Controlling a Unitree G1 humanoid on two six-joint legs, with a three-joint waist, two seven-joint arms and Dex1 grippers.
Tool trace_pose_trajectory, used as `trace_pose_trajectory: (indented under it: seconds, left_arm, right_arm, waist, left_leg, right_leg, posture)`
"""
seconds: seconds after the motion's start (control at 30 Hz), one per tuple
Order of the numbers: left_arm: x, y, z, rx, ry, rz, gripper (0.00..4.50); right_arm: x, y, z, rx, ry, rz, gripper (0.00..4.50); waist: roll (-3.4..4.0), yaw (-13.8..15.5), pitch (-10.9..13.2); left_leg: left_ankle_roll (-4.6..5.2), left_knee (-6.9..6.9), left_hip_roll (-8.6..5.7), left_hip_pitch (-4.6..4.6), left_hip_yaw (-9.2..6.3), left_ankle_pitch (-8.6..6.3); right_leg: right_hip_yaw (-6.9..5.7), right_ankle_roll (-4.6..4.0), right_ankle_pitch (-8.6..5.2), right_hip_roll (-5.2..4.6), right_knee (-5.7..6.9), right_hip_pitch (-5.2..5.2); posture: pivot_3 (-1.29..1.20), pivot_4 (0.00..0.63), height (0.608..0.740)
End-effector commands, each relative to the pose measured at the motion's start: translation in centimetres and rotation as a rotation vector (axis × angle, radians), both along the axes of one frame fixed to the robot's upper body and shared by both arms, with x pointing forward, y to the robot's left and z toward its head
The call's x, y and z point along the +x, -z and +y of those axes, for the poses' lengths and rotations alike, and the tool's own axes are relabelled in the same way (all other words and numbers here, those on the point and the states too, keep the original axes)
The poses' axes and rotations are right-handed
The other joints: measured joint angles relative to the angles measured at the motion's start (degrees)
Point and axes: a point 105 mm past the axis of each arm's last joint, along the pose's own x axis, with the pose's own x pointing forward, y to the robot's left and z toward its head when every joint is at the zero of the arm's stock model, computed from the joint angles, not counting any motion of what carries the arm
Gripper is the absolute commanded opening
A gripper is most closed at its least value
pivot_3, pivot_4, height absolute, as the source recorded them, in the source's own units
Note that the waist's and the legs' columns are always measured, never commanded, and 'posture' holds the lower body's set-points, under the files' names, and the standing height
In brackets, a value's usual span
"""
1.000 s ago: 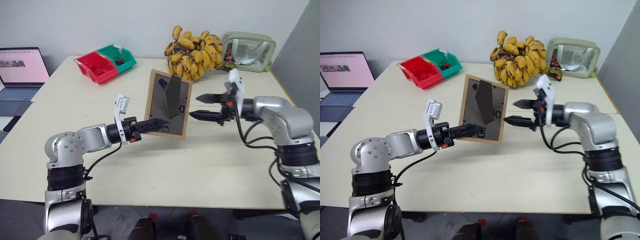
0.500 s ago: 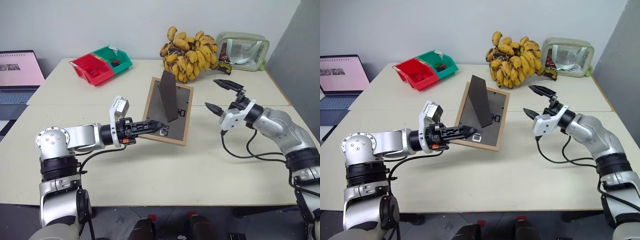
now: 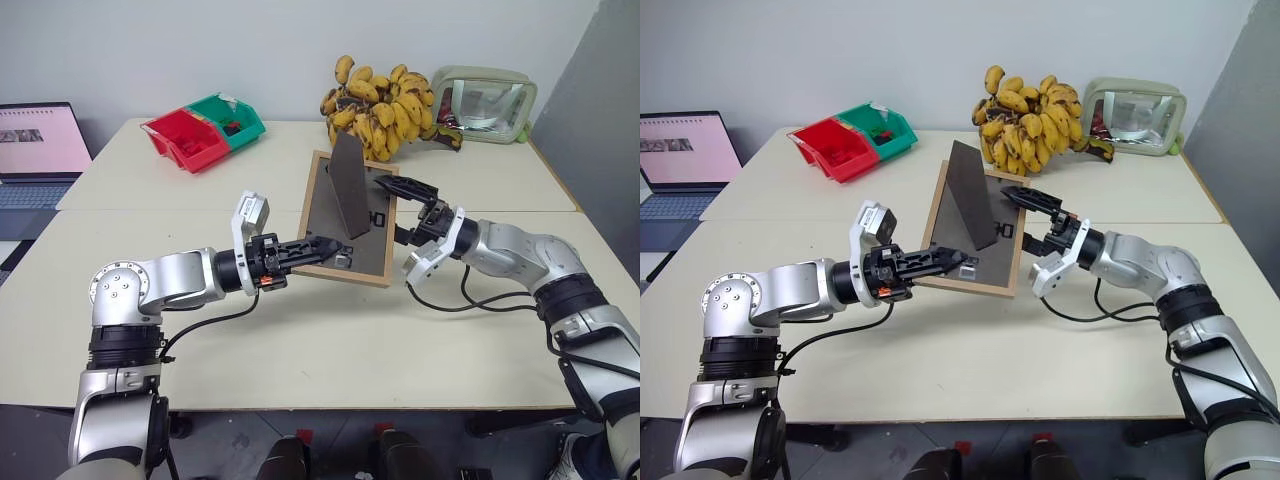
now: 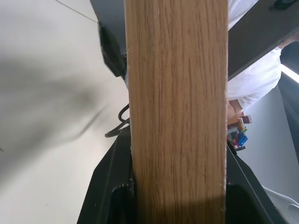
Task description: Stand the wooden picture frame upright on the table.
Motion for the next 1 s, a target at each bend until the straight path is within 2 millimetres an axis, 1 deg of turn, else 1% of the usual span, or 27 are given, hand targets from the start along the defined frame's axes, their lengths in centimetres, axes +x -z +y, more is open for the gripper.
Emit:
trace_pose_trajectory:
  seconds: [0.03,0.13,0.2,0.27,0.3,0.4,0.47,0.5,0.53,0.57,0.6,0.63,0.7,0.77,0.83,0.87,0.9,0.93,1.0]
  left_arm:
    - [-0.5,-1.6,0.1,-0.054,0.019,-0.055,1.28]
    - [-0.5,-1.3,0.1,-0.044,0.018,-0.044,1.28]
    - [-0.4,-1.4,-0.1,-0.060,0.022,-0.038,1.28]
    - [-0.5,-1.4,-0.3,-0.070,0.037,-0.035,1.28]
    - [-0.6,-1.3,-0.4,-0.065,0.046,-0.034,1.28]
    - [-0.8,-1.0,-0.1,-0.062,0.055,-0.028,1.28]
    - [-1.0,-1.2,0.2,-0.076,0.062,-0.033,1.97]
    - [-1.3,-1.3,0.4,-0.090,0.076,-0.039,2.08]
    - [-1.5,-1.2,0.5,-0.091,0.086,-0.036,2.35]
    - [-1.5,-1.0,0.7,-0.089,0.083,-0.026,2.59]
    - [-1.4,-0.9,1.0,-0.087,0.076,-0.016,2.76]
    - [-1.3,-0.7,1.4,-0.085,0.065,-0.008,3.04]
    - [-1.0,-0.7,2.3,-0.083,0.027,0.001,3.34]
    - [-0.8,-0.6,3.2,-0.072,-0.017,-0.002,3.83]
    - [-0.4,-1.2,4.7,-0.077,-0.109,-0.033,4.20]
    - [0.1,-1.9,6.0,-0.097,-0.191,-0.061,4.40]
    - [0.4,-2.4,7.0,-0.114,-0.258,-0.084,4.49]
    - [0.3,-2.6,7.9,-0.085,-0.315,-0.119,4.50]
    - [-0.1,-2.0,8.7,0.044,-0.402,-0.193,4.50]
  right_arm:
    - [-0.3,-1.7,-0.3,0.045,-0.026,-0.043,3.61]
    - [-0.4,-1.8,-0.4,0.051,-0.031,-0.045,2.96]
    - [-0.5,-1.8,-0.4,0.044,-0.035,-0.049,2.41]
    - [-0.5,-2.0,-0.5,0.044,-0.035,-0.054,1.98]
    - [-0.4,-2.2,-0.6,0.045,-0.033,-0.057,1.67]
    - [-0.5,-2.5,-1.0,0.044,-0.029,-0.069,1.56]
    - [-0.4,-2.6,-1.4,0.045,-0.020,-0.072,1.56]
    - [-0.3,-2.5,-1.5,0.043,-0.012,-0.063,1.53]
    - [-0.2,-2.4,-1.7,0.045,-0.006,-0.056,1.39]
    - [-0.2,-2.3,-1.8,0.044,-0.005,-0.052,1.34]
    - [-0.3,-2.2,-1.8,0.043,-0.005,-0.048,1.34]
    - [-0.3,-2.2,-1.9,0.048,-0.007,-0.045,1.34]
    - [-0.1,-2.3,-2.0,0.063,-0.001,-0.027,1.34]
    - [0.1,-2.4,-2.2,0.087,0.009,-0.002,1.34]
    - [0.7,-2.0,-2.4,0.118,0.032,0.064,1.34]
    - [1.3,-1.3,-2.3,0.115,0.051,0.134,1.34]
    - [1.8,-0.6,-2.2,0.117,0.068,0.200,1.34]
    - [2.5,-0.6,-2.3,0.174,0.093,0.261,1.34]
    - [3.8,-0.4,-1.7,0.243,0.122,0.394,1.34]
  waist:
    - [-0.01,0.02,-0.01]
    - [-0.01,0.01,-0.01]
    - [-0.01,0.01,-0.01]
    - [-0.01,0.02,-0.01]
    - [-0.01,0.02,-0.01]
    - [-0.01,-0.02,-0.01]
    - [-0.01,-0.05,-0.01]
    - [-0.01,-0.06,-0.01]
    - [-0.01,-0.09,-0.01]
    - [-0.01,-0.13,-0.01]
    - [-0.01,-0.13,-0.01]
    - [-0.01,-0.13,-0.01]
    - [-0.01,-0.12,-0.01]
    - [-0.01,-0.12,-0.01]
    - [-0.01,-0.25,-0.01]
    - [-0.01,-0.33,-0.01]
    - [-0.01,-0.39,0.00]
    - [-0.01,-0.34,0.00]
    - [-0.05,-0.89,0.00]
  left_leg:
    - [0.00,0.01,0.00,0.00,-0.01,0.00]
    - [0.01,0.03,-0.03,0.00,-0.01,0.00]
    - [0.01,0.03,-0.02,0.00,-0.02,0.00]
    - [0.01,0.04,-0.02,0.00,-0.02,0.00]
    - [0.01,0.04,-0.02,0.00,-0.01,0.00]
    - [0.01,0.06,-0.02,0.00,-0.02,0.00]
    - [0.01,0.06,-0.01,0.01,-0.01,0.00]
    - [0.01,0.06,0.00,0.01,-0.02,0.00]
    - [0.01,0.06,0.00,0.01,-0.02,0.00]
    - [0.01,0.06,0.00,0.02,-0.01,0.00]
    - [0.02,0.05,0.00,0.04,0.01,-0.01]
    - [0.02,0.05,0.00,0.04,0.01,-0.01]
    - [0.02,0.06,0.01,0.04,-0.01,-0.01]
    - [0.03,0.06,0.01,0.04,-0.02,-0.01]
    - [0.04,0.06,0.02,0.07,0.00,-0.02]
    - [0.07,0.05,0.04,0.08,0.02,-0.04]
    - [0.07,0.05,0.09,0.10,0.02,-0.04]
    - [0.08,0.05,0.11,0.11,0.01,-0.04]
    - [0.13,0.04,0.18,0.22,0.01,-0.07]
  right_leg:
    - [0.00,0.00,0.00,0.01,0.00,0.01]
    - [-0.01,0.00,0.00,0.06,0.00,0.03]
    - [-0.01,0.00,0.00,0.08,0.01,0.03]
    - [-0.01,0.00,0.00,0.11,0.01,0.03]
    - [-0.01,0.00,0.00,0.13,0.02,0.03]
    - [-0.01,0.00,0.00,0.19,0.02,0.04]
    - [0.00,0.00,0.00,0.22,0.03,0.03]
    - [0.00,0.00,0.00,0.23,0.04,0.03]
    - [0.00,0.00,0.00,0.25,0.04,0.03]
    - [0.01,0.00,0.00,0.26,0.04,0.03]
    - [0.03,0.00,0.00,0.26,0.05,0.04]
    - [0.04,0.00,0.00,0.26,0.05,0.04]
    - [0.02,0.00,0.00,0.26,0.05,0.04]
    - [0.02,-0.01,0.00,0.28,0.06,0.04]
    - [0.05,-0.01,0.00,0.27,0.06,0.07]
    - [0.06,-0.01,0.00,0.27,0.06,0.07]
    - [0.06,-0.02,0.00,0.24,0.06,0.09]
    - [0.05,-0.02,0.00,0.16,0.06,0.10]
    - [0.03,-0.04,0.00,0.08,0.02,0.23]
  posture:
    - [0.00,0.150,0.740]
    - [0.00,0.150,0.740]
    - [0.00,0.150,0.740]
    - [0.00,0.150,0.740]
    - [0.00,0.150,0.740]
    - [0.00,0.150,0.740]
    - [0.00,0.150,0.740]
    - [0.00,0.150,0.740]
    - [0.00,0.150,0.740]
    - [0.00,0.150,0.740]
    - [0.00,0.150,0.740]
    - [0.00,0.150,0.740]
    - [0.00,0.150,0.740]
    - [0.00,0.150,0.740]
    - [0.00,0.150,0.740]
    - [0.00,0.150,0.740]
    - [0.00,0.150,0.740]
    - [0.00,0.150,0.740]
    - [0.00,0.150,0.740]
